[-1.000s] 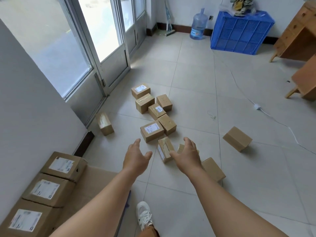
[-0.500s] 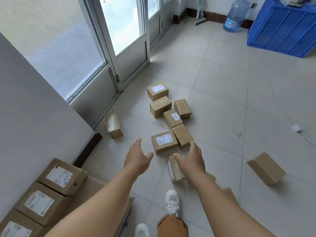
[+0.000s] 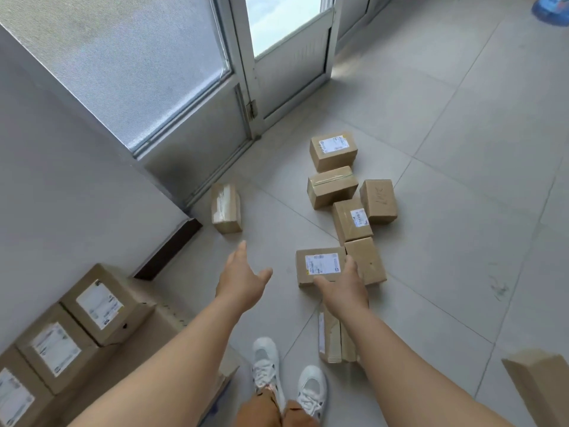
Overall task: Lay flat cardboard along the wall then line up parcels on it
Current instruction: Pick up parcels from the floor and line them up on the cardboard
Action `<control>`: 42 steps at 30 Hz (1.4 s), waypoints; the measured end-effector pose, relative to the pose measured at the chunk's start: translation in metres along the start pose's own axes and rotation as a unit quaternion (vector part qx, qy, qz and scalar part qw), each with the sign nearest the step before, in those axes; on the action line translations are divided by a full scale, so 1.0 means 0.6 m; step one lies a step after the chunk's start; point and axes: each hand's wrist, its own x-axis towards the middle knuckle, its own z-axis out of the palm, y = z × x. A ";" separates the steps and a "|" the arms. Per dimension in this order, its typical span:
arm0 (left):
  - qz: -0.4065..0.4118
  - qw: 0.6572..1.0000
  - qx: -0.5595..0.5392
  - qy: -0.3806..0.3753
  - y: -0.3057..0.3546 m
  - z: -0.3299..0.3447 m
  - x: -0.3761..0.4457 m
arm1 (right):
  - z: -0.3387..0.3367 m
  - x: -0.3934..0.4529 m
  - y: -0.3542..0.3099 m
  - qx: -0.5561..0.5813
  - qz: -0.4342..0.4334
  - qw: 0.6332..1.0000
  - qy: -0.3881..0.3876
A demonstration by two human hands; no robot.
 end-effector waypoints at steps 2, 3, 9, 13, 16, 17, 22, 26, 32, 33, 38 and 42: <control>-0.007 1.000 0.004 -0.002 -0.006 0.010 0.049 | 0.025 0.047 -0.002 -0.002 0.015 1.000 -0.010; -0.009 1.000 0.004 -0.005 -0.008 0.016 0.073 | 0.037 0.069 -0.003 -0.004 0.024 1.000 -0.014; -0.014 0.999 0.011 -0.046 -0.020 0.069 0.217 | 0.101 0.194 -0.004 0.007 0.093 0.996 -0.007; 0.008 0.996 0.032 -0.085 -0.025 0.106 0.305 | 0.142 0.265 0.001 0.008 0.144 0.990 0.006; 0.027 0.992 0.060 -0.109 -0.032 0.134 0.367 | 0.179 0.313 0.020 -0.002 0.168 0.986 0.005; 0.033 0.990 0.069 -0.117 -0.035 0.146 0.387 | 0.193 0.331 0.029 0.000 0.175 0.985 0.004; 0.050 0.985 0.094 -0.134 -0.043 0.232 0.466 | 0.244 0.431 0.082 0.024 0.232 0.972 -0.004; 0.064 0.983 0.100 -0.142 -0.045 0.324 0.515 | 0.273 0.508 0.137 0.041 0.248 0.968 -0.004; 0.104 0.959 0.162 -0.208 -0.067 0.457 0.572 | 0.312 0.584 0.237 0.134 0.359 0.923 0.043; 0.107 0.954 0.173 -0.221 -0.074 0.474 0.580 | 0.321 0.591 0.251 0.152 0.373 0.914 0.044; 0.133 0.943 0.201 -0.231 -0.107 0.512 0.612 | 0.374 0.619 0.251 0.205 0.334 0.919 0.040; 0.052 0.967 0.181 -0.173 -0.139 0.480 0.648 | 0.393 0.650 0.177 0.135 0.207 0.969 -0.010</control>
